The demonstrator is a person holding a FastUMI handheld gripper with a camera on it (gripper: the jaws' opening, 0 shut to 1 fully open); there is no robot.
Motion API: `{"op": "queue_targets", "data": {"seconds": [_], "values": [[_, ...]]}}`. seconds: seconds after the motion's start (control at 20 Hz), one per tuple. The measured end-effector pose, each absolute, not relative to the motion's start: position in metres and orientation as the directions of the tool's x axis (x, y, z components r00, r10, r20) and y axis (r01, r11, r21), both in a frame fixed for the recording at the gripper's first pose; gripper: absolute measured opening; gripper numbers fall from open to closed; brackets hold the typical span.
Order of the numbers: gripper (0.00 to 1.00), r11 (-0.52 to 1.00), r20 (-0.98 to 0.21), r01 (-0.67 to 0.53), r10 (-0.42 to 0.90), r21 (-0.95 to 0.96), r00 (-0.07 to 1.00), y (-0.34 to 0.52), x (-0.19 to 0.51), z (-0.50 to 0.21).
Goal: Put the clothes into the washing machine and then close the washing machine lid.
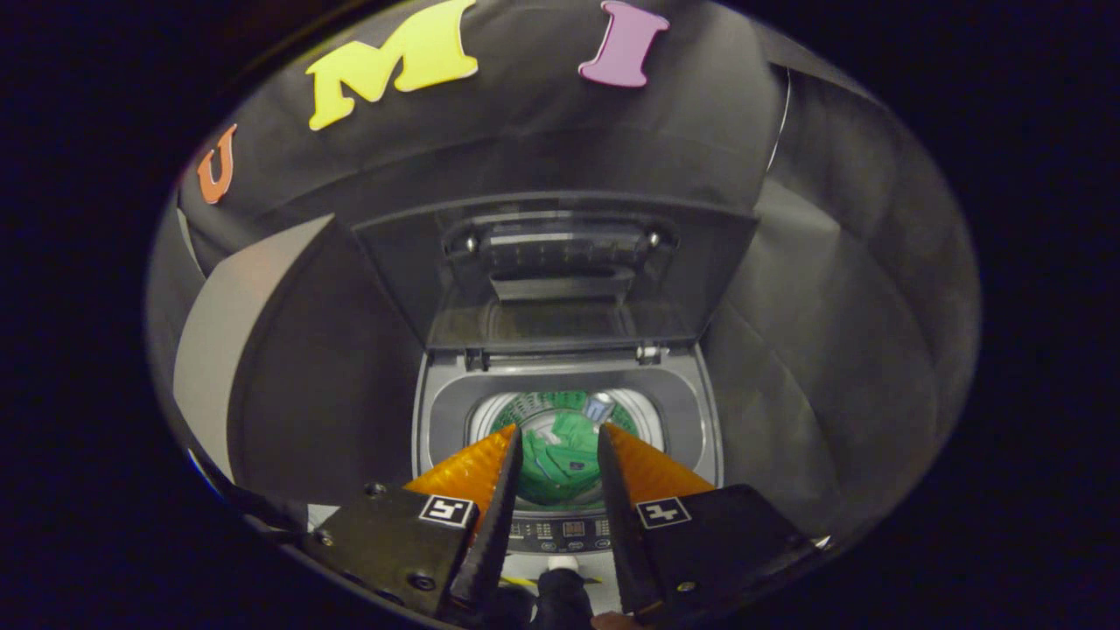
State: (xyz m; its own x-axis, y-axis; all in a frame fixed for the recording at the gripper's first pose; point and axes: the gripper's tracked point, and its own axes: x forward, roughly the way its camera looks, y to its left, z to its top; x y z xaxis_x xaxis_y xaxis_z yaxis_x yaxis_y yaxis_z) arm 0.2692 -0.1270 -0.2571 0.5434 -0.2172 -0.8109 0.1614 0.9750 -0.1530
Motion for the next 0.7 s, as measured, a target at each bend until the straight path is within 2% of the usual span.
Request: {"op": "queue_targets", "data": {"seconds": [0.05, 0.35, 0.7], "values": [[0.54, 0.977, -0.803, 0.158, -0.211, -0.146, 0.558, -0.120, 0.268, -0.244], [0.73, 0.970, -0.747, 0.162, -0.241, -0.180, 0.620, -0.085, 0.230, -0.197], [0.73, 0.979, -0.673, 0.117, -0.201, -0.168, 0.711, -0.051, 0.270, -0.151]]}}
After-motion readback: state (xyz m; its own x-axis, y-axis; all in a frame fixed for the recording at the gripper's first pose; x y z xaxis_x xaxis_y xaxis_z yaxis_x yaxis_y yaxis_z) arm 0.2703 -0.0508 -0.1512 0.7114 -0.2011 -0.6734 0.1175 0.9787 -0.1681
